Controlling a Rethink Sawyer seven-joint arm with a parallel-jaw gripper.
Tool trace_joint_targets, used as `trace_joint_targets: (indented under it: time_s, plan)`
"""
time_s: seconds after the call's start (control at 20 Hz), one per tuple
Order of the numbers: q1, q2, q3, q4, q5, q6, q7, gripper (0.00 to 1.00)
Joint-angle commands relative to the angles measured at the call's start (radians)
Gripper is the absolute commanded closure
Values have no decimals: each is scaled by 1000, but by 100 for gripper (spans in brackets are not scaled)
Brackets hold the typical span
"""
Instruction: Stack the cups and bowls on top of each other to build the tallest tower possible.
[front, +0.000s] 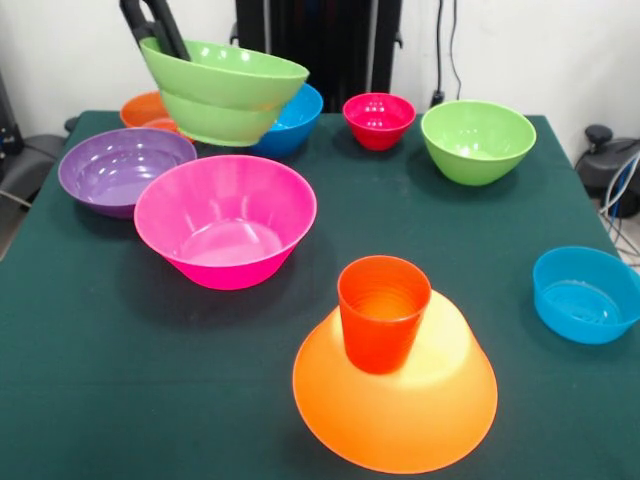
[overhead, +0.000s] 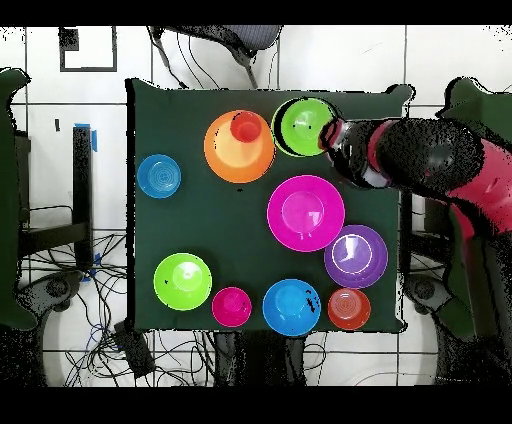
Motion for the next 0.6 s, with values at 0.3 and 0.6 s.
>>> trace_joint_targets:
  time_s: [0.3,0.6]
  plan:
    - [73,116,44,-100,-41,-32,-110,100]
    - [107,140,21,-176,-61,-10,-94,100]
